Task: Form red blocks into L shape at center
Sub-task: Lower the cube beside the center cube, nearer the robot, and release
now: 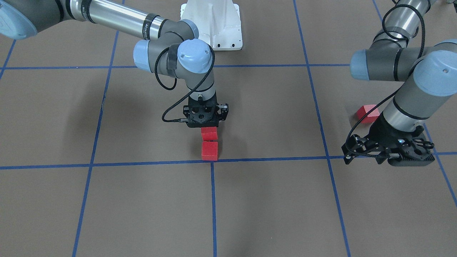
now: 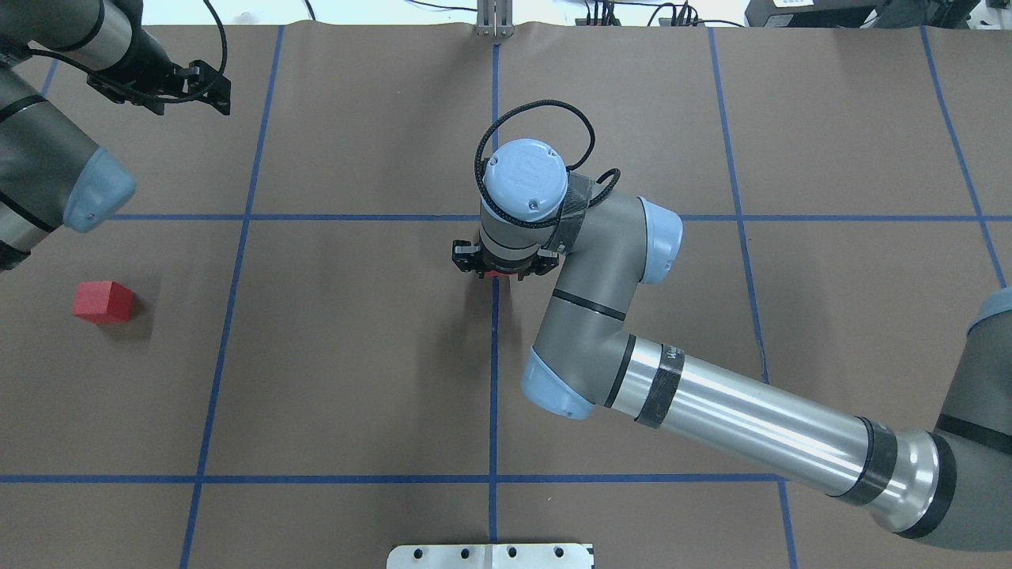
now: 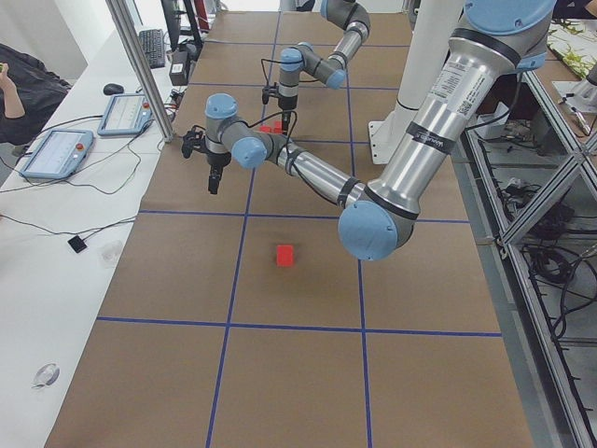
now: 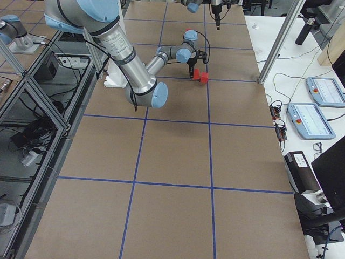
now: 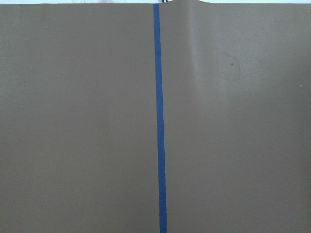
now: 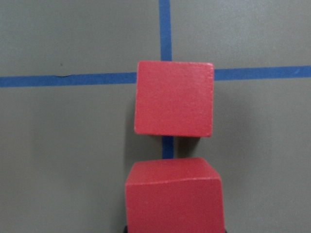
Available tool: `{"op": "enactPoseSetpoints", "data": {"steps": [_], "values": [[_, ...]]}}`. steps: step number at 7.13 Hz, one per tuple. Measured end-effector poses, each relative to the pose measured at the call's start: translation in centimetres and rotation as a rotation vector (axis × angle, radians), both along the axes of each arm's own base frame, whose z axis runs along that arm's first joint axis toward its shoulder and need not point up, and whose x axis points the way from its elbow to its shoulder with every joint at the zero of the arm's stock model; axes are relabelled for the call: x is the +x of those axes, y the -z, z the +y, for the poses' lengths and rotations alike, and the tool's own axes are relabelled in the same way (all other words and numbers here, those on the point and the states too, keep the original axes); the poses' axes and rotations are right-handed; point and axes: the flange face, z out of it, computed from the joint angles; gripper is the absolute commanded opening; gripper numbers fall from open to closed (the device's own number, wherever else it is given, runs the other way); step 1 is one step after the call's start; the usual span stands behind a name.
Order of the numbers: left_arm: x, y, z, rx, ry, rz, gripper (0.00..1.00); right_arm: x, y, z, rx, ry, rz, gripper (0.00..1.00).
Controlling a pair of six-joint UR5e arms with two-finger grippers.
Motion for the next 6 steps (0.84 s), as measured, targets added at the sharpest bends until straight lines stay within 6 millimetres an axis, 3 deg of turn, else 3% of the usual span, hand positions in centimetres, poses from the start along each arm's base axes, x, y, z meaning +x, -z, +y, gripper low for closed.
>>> {"op": "enactPoseSetpoints", "data": {"steps": [6], "values": [[-0.14,-0.01,-0.15,-0.001,0.002,-0.001,1.00,0.01,-0.29,-0.58,0.028,-0.025,0.016,0.00]]}}
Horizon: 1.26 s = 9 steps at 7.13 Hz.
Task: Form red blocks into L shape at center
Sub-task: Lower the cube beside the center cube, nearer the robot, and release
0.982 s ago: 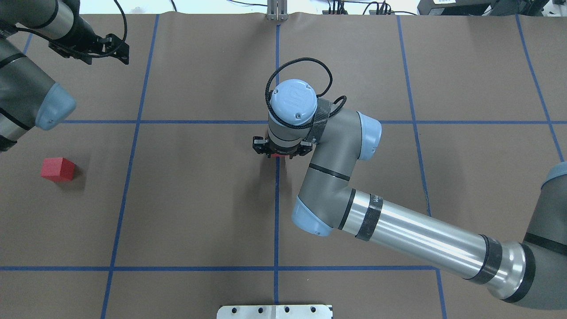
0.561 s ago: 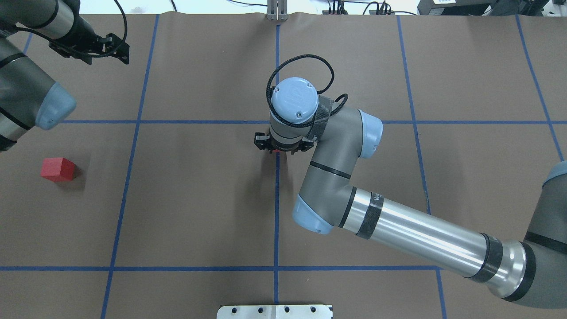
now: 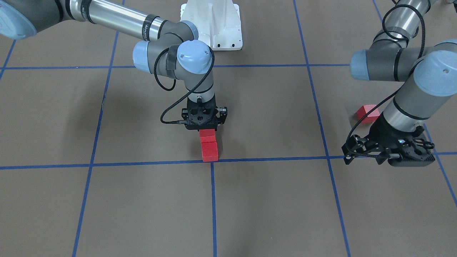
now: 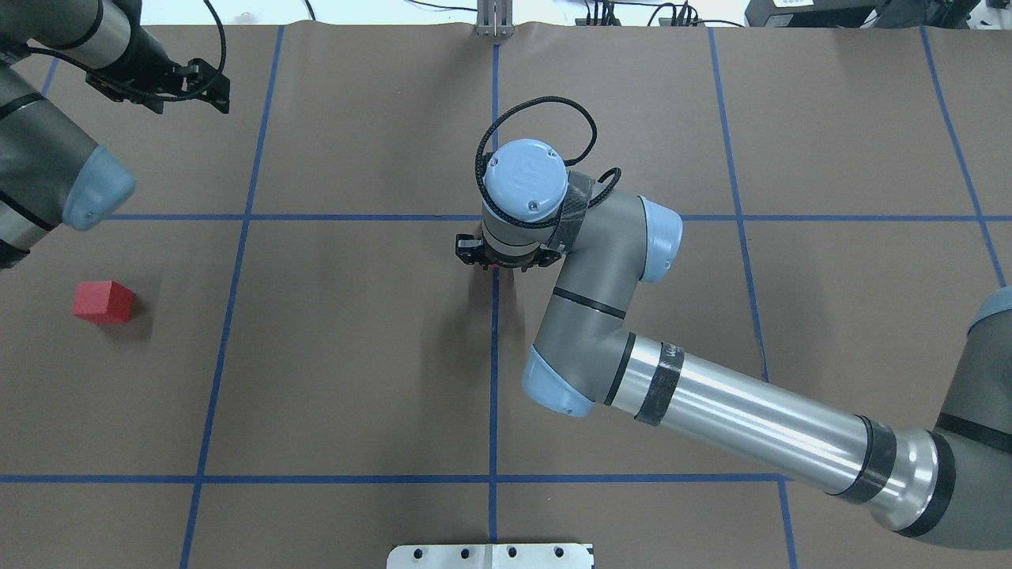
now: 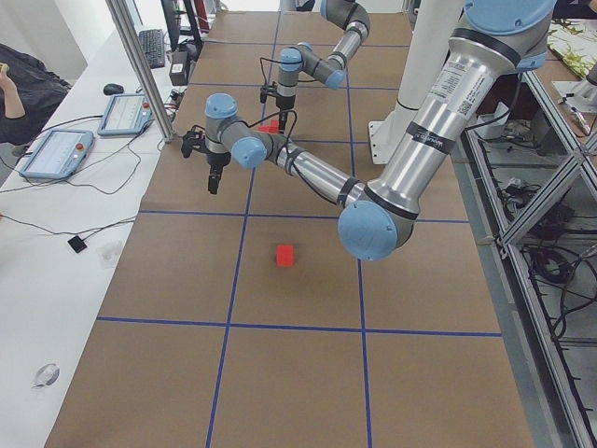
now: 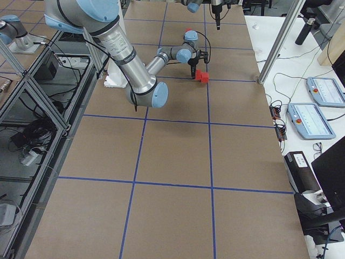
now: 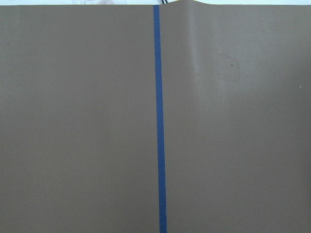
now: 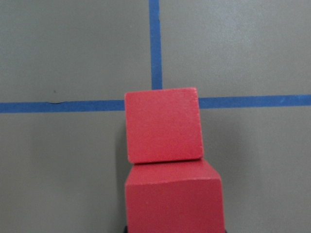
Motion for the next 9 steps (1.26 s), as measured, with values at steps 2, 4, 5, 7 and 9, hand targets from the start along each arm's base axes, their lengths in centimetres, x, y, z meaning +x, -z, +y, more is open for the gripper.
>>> {"op": "enactPoseSetpoints", "data": {"steps": [2,4,5,7,9], "values": [[-0.08,-0.12,-0.15,-0.002,0.002,-0.002,1.00,-0.08,-0.16,-0.10,0.003,-0.001,0.005,0.00],[-0.14,-0.24,-0.27,-0.004,0.004,-0.003,1.00,-0.36,-0.31,-0.28,0.015,-0.002,0.016,0.00],[-0.18,-0.24,-0.31,-0.005,0.004,-0.003,1.00,-0.43,-0.28,-0.30,0.023,0.003,0.018,0.00],[-0.17,-0.39,-0.45,-0.007,0.004,-0.004,1.00,-0.51,-0.21,-0.32,0.033,0.007,0.016,0.00],[-0.28,-0.53,-0.58,-0.010,0.006,-0.006,1.00,-0.79,-0.51,-0.50,0.041,0.007,0.005,0.00]]}}
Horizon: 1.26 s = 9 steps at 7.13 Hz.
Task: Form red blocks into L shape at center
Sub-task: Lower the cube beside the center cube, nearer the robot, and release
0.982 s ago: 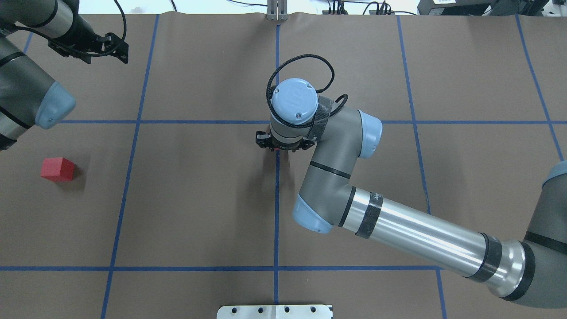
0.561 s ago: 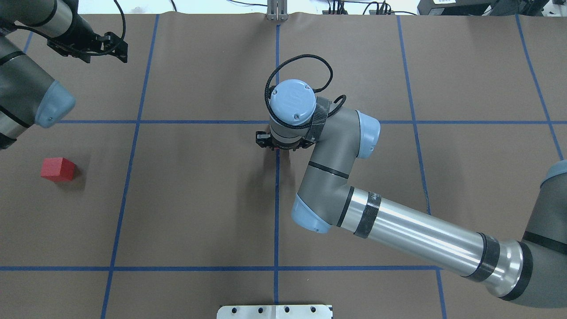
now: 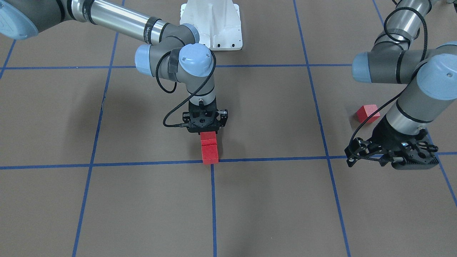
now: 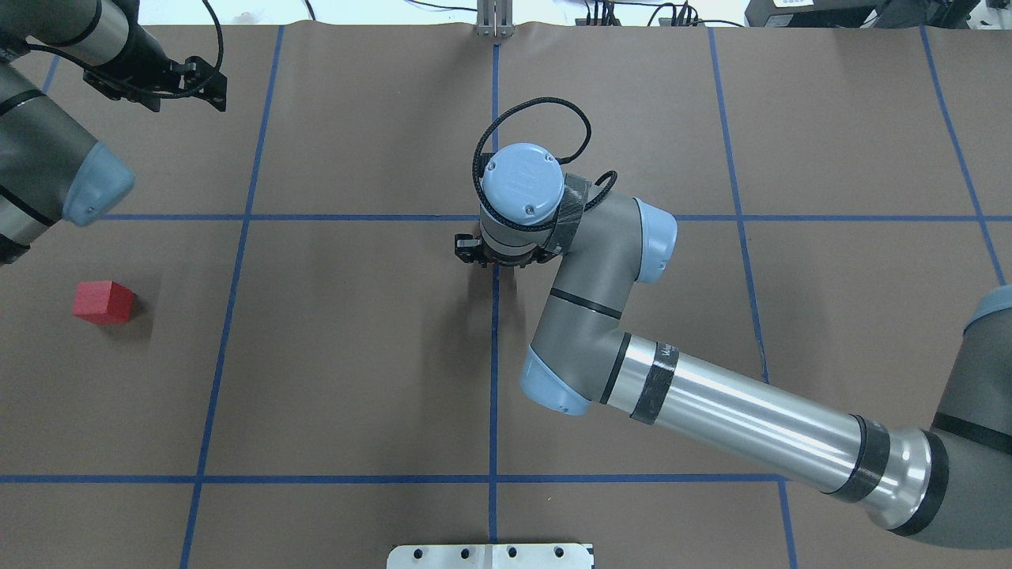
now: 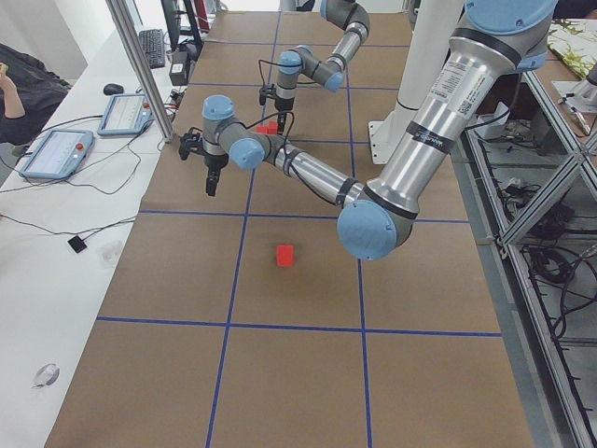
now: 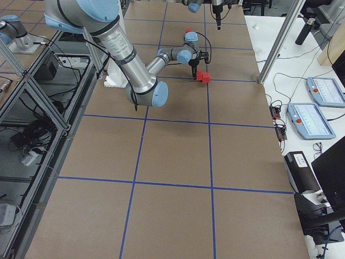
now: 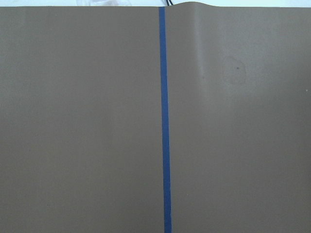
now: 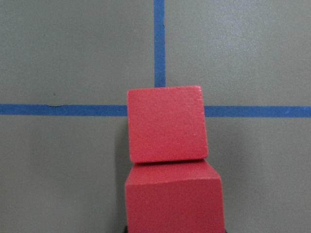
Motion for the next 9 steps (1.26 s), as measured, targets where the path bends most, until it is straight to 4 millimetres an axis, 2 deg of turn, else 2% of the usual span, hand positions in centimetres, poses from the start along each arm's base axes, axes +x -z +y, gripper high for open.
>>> {"op": "enactPoseSetpoints", "data": {"steps": [1,2,3,4,6,7,9], "values": [[-0.09,-0.05,-0.05,-0.001,0.001,-0.001,1.00,-0.09,-0.10,-0.05,0.001,0.000,-0.001,0.00],[-0.11,-0.12,-0.09,-0.002,0.002,-0.001,1.00,-0.13,-0.11,-0.07,0.001,0.000,-0.002,0.13],[-0.13,-0.15,-0.11,-0.002,0.002,-0.001,1.00,-0.12,-0.11,-0.09,0.001,-0.001,-0.002,0.40],[-0.14,-0.16,-0.12,-0.002,0.002,-0.001,1.00,-0.10,-0.13,-0.13,0.001,-0.002,-0.002,0.60],[-0.17,-0.17,-0.14,-0.002,0.003,-0.001,1.00,-0.07,-0.11,-0.17,0.001,-0.002,-0.003,0.91],[-0.20,-0.17,-0.15,-0.002,0.004,-0.001,1.00,-0.07,-0.10,-0.17,0.001,-0.002,-0.004,0.96],[-0.22,-0.14,-0.17,-0.002,0.004,-0.001,1.00,-0.05,-0.07,-0.17,0.002,-0.003,-0.004,0.96]]}}
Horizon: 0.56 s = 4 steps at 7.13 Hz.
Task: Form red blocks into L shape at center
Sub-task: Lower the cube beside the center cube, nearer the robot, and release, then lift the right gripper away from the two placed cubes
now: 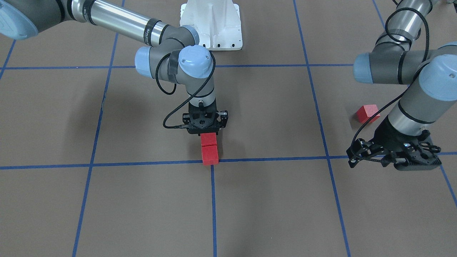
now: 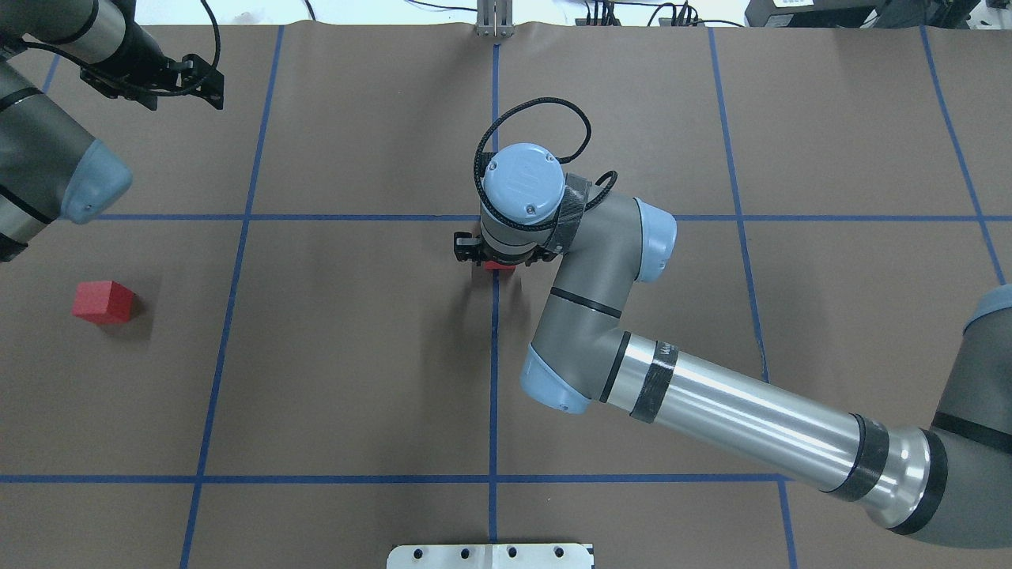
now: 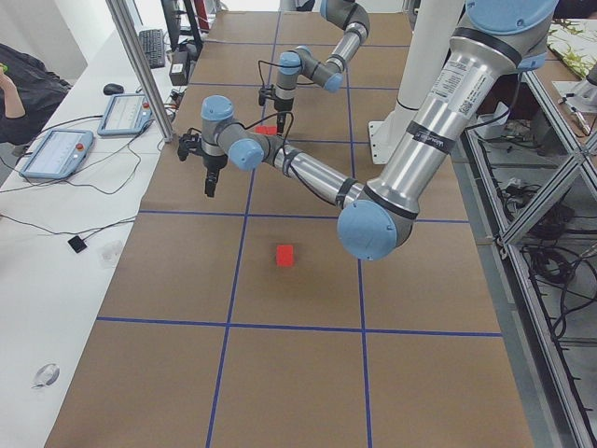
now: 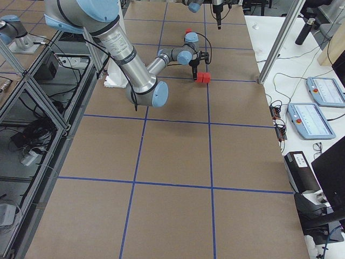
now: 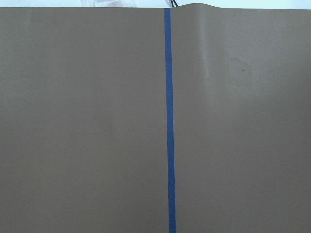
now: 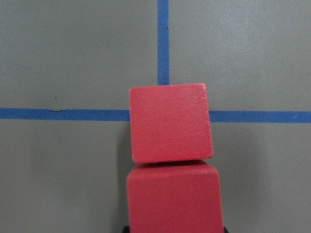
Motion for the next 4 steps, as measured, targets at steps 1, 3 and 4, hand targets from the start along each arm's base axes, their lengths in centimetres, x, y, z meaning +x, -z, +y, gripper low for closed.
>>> {"op": "enactPoseSetpoints", "data": {"steps": [1,3,4], "values": [[0.0,0.1,0.0,0.001,0.000,0.001,1.00,0.0,0.2,0.0,0.001,0.000,-0.002,0.97],[-0.1,0.2,-0.1,0.003,0.002,0.002,1.00,0.6,1.6,-0.7,0.008,-0.011,-0.019,0.98],[-0.3,0.3,0.0,0.002,0.001,0.007,1.00,1.5,2.5,-1.6,0.008,-0.022,-0.033,0.98]]}}
